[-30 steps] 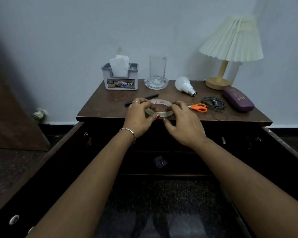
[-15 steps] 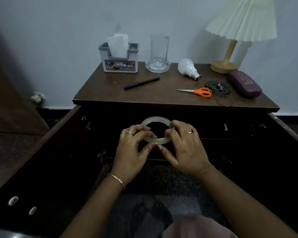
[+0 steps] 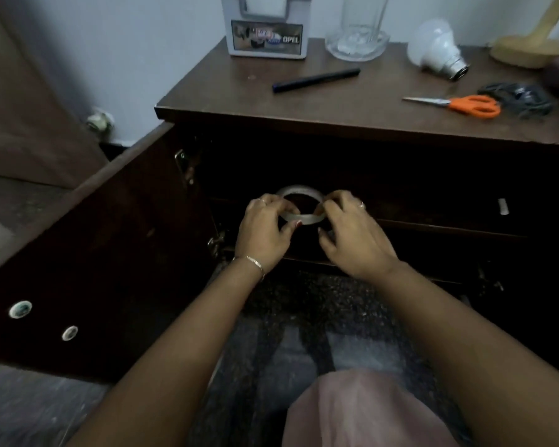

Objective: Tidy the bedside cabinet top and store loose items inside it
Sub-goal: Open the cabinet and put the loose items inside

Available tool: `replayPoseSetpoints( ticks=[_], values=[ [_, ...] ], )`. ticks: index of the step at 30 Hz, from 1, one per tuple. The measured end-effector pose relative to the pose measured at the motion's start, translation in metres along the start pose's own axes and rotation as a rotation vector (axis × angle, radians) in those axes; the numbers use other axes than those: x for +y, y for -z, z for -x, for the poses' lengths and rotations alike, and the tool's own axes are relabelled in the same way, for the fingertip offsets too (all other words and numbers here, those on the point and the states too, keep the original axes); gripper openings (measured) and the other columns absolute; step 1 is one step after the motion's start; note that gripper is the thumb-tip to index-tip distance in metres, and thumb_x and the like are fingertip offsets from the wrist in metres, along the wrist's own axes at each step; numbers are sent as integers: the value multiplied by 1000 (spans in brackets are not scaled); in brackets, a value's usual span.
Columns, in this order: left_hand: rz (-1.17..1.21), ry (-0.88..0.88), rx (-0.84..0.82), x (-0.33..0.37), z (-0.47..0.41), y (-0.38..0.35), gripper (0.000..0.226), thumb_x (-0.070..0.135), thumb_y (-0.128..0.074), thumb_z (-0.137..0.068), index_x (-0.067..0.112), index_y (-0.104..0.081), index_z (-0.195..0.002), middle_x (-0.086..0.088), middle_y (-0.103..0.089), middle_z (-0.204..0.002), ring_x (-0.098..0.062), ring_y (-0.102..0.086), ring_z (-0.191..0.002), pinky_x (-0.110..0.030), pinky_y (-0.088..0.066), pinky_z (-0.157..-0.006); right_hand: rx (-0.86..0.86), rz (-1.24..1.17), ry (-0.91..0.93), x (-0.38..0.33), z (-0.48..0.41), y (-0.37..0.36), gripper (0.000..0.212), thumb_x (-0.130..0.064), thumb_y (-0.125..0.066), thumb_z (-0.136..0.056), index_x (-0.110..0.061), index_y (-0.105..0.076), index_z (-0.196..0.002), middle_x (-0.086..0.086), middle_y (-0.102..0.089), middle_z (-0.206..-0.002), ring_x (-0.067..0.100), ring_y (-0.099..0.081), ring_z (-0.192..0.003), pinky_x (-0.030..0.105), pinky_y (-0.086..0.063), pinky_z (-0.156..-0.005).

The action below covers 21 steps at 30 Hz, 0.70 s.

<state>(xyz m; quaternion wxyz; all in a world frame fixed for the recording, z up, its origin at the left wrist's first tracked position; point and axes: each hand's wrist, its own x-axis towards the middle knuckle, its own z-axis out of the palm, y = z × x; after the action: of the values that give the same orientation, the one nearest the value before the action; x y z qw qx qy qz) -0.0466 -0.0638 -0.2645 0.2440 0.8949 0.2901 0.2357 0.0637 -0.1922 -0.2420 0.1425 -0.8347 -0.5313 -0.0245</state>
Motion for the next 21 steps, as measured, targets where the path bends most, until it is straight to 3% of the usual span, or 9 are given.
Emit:
replayPoseSetpoints(
  ticks=[5,10,15,21],
  values=[
    [-89,102,84,-16,-22,-9,27,27,-62,-86,13,-65,-108,-11,-59,-114,-28,-50,-115,-34,-43,-96,-4,-9,-85,7,-18,-17,49,-24,-57,-87,-10,-44,-133,14,-44,-134,34,-45,-122,41,-42,-99],
    [-266,192,168,-17,-40,-11,33,29,-60,-82,7,-64,-107,-17,-58,-118,-34,-53,-113,-43,-43,-97,-16,-27,-45,10,-25,-33,57,-20,-53,-89,-12,-36,-143,11,-43,-145,28,-36,-136,40,-33,-109],
    [-244,276,165,-12,-62,-6,42,30,-62,-84,7,-60,-120,-17,-46,-134,-36,-56,-113,-39,-47,-95,-40,-39,11,6,-36,-35,60,-21,-54,-89,-12,-33,-145,10,-36,-151,25,-29,-142,36,-25,-116],
    [-142,413,221,-25,-82,-2,36,28,-60,-84,12,-64,-116,-14,-67,-115,-34,-65,-105,-35,-53,-83,-24,-36,32,5,-42,-42,61,-23,-55,-90,-14,-34,-146,6,-35,-153,22,-28,-143,37,-23,-118]
  ],
)
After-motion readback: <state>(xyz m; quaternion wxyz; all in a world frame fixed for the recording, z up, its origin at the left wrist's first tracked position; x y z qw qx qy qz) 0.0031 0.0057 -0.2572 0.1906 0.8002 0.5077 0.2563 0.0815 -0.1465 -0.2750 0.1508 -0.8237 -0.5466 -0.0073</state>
